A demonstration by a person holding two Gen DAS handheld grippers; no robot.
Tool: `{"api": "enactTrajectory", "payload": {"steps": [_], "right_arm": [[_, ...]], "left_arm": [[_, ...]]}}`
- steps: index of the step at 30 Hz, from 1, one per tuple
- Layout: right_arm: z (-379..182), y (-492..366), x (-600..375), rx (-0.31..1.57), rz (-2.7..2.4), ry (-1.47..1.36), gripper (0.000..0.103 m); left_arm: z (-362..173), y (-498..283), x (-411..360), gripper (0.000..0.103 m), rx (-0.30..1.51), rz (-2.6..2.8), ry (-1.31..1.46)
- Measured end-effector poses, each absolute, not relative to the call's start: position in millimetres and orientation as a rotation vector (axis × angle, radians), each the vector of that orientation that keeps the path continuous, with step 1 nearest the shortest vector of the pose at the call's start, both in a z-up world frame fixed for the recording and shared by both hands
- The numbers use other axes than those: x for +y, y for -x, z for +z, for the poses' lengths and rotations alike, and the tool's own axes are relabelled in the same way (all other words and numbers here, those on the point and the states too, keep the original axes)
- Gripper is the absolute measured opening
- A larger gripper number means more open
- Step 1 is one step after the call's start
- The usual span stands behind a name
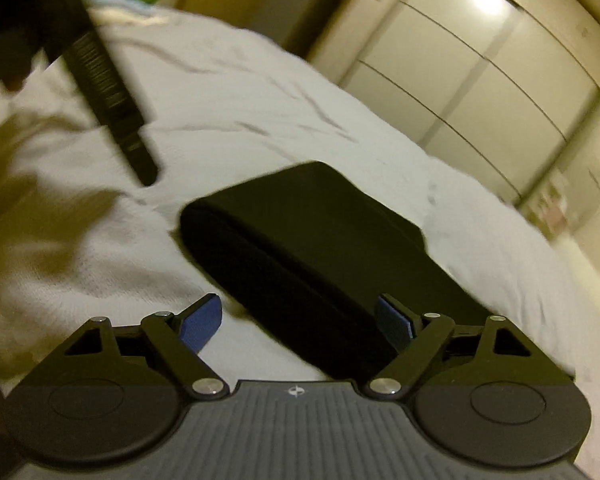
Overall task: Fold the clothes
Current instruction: 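Grasp the folded sweatpants with the right tool and lift them, then lay the sweatpants back on the bed and open the right tool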
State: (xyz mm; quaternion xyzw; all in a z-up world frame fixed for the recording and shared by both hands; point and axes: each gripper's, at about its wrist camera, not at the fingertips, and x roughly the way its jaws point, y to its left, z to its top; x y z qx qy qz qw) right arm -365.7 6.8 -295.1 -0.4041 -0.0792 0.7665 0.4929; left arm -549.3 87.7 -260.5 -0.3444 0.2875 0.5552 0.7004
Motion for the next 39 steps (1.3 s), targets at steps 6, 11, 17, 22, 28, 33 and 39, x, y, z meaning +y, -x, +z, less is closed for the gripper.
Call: {"api": "enactTrajectory", "payload": {"steps": [6, 11, 17, 22, 28, 33, 39], "right_arm": [[-320.8, 397.1, 13.9, -0.447, 1.836, 1.054, 0.077], [-304.1, 380.4, 28.7, -0.216, 1.907, 0.879, 0.016], [-256.7, 297.5, 69.7, 0.495, 1.952, 0.336, 0.009], [-249.3, 170.7, 83.2, 0.952, 1.725, -0.166, 0.011], [-295.4, 82.4, 79.2, 1.172, 1.459, -0.288, 0.016], [-304.9, 66.7, 86.6, 1.217, 1.482, -0.357, 0.047], [-293.9, 65.7, 109.3, 1.139, 1.510, -0.229, 0.013]], "left_arm": [[-265.4, 554.0, 98.6, 0.080, 0.631, 1.231, 0.780], [-262.9, 557.5, 106.8, 0.080, 0.589, 1.232, 0.819], [-246.3, 539.5, 121.1, 0.079, 0.550, 1.200, 0.782], [-235.2, 485.2, 140.4, 0.079, 0.552, 1.086, 0.691], [-239.1, 396.6, 165.3, 0.079, 0.539, 0.901, 0.610], [-258.8, 354.9, 175.4, 0.072, 0.588, 0.858, 0.604], [-260.7, 347.2, 177.6, 0.070, 0.575, 0.860, 0.611]]}}
